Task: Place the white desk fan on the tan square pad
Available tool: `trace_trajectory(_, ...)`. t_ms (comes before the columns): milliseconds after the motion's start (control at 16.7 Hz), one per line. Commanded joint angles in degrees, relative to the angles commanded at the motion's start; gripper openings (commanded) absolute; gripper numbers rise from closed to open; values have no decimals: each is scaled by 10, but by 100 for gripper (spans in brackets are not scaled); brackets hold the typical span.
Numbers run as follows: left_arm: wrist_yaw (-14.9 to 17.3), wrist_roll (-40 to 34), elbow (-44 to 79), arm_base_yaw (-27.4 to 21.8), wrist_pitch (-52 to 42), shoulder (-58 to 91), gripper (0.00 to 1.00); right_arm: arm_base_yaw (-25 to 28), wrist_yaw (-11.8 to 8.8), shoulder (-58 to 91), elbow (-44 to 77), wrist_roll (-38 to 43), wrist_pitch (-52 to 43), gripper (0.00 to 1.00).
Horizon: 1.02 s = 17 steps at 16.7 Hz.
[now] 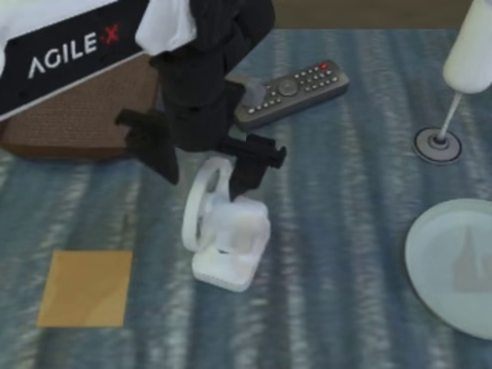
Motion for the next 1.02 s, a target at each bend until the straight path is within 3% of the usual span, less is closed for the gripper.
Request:
trace_trajectory(420, 0, 0, 0, 0, 0, 0, 2, 0, 0, 0, 0, 0, 0, 100)
trace_trajectory(1020, 0, 1, 3, 0, -2, -1, 0, 0, 0, 0, 0, 0, 0, 100)
